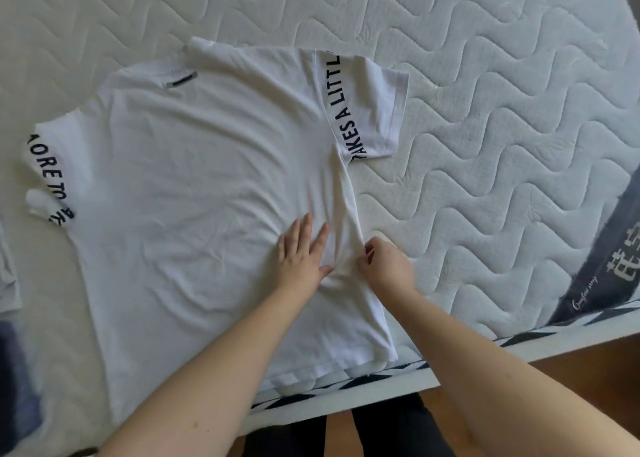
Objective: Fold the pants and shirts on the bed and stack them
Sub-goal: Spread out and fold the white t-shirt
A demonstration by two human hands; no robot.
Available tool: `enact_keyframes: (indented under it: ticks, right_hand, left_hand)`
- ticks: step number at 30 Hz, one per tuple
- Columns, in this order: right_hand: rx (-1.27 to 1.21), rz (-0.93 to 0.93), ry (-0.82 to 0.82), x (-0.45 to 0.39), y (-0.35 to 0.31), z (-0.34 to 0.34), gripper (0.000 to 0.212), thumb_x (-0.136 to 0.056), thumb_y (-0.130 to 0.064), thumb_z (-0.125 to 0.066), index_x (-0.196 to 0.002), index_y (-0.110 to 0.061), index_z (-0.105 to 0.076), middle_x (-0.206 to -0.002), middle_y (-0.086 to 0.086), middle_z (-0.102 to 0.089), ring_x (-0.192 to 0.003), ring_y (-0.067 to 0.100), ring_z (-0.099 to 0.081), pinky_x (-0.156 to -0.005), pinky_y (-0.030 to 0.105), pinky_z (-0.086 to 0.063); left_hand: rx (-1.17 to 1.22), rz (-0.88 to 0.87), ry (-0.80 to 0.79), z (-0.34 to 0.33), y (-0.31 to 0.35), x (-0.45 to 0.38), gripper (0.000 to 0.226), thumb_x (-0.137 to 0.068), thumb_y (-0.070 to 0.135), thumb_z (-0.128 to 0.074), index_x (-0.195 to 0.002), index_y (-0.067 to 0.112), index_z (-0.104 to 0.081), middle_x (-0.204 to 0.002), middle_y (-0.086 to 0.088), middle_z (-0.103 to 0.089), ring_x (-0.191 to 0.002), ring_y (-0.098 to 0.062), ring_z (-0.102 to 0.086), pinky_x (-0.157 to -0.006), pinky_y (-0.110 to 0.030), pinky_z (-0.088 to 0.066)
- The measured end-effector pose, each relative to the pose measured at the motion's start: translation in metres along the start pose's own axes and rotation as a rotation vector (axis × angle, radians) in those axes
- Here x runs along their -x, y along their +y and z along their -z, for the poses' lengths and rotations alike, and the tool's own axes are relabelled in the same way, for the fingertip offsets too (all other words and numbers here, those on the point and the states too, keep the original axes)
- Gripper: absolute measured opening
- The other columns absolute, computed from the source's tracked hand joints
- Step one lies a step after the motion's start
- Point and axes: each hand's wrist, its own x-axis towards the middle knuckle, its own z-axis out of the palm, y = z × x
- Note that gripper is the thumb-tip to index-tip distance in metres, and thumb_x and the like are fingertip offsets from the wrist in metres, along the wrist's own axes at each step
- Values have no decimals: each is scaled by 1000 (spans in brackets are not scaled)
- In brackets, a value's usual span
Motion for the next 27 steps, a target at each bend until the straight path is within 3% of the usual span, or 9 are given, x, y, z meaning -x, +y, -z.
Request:
enact_keyframes:
  ticks: [3,5,11,16,22,24,27]
  right_hand:
    - [-17,9,129,15,-1,-9,17,-88,-14,-57,-105,-13,-53,-105,2,-60,-94,24,-57,-74,40,-46]
    - [-32,24,205,18,-8,-14,18,-87,-11,-56,-104,-12,-52,-104,3,-60,-91,25,-56,-74,41,-46]
    - [-35,180,271,15,-54,-48,19,-92,-21,-58,-110,-16,-56,-101,-1,-62,-93,21,-58,-74,34,-42]
    - [4,302,196,18,-136,-90,25,-93,-19,-55,-117,-17,-57,-106,-1,-62,-100,22,-58,-83,34,-44]
    - [111,474,79,23,-247,-144,33,-94,-16,-52,-127,-16,-57,-118,2,-63,-110,23,-57,-94,35,-43]
    - [155,526,14,22,-279,-162,36,-96,-17,-52,-132,-17,-55,-125,4,-60,-116,24,-55,-99,37,-42]
    - [252,601,-51,17,-323,-184,41,-98,-21,-51,-139,-18,-50,-134,7,-56,-122,27,-51,-103,38,-39]
  left_hand:
    - [-45,-33,-15,0,-8,1,92,-84,62,-55,-154,37,-2,-163,-4,9,-151,-24,4,-119,-44,-5]
    - [-23,-71,1,0,-13,-1,89,-85,64,-52,-154,36,-4,-164,-3,7,-151,-22,4,-119,-41,-4]
    - [36,-138,80,-17,-54,17,65,-97,51,-40,-154,39,-10,-164,4,2,-151,-17,3,-119,-41,3]
    - [43,21,80,-30,-158,64,66,-99,51,-35,-152,44,3,-163,9,9,-150,-15,8,-120,-45,-4]
    - [53,163,80,-33,-294,111,65,-99,48,-35,-154,39,-1,-164,6,5,-150,-17,1,-117,-43,-14]
    - [83,189,118,-28,-329,115,64,-99,45,-38,-155,37,-9,-164,3,-1,-150,-20,-7,-116,-41,-17]
    - [222,264,279,-9,-377,112,57,-95,34,-52,-149,23,-37,-157,-11,-29,-140,-30,-33,-107,-43,-32]
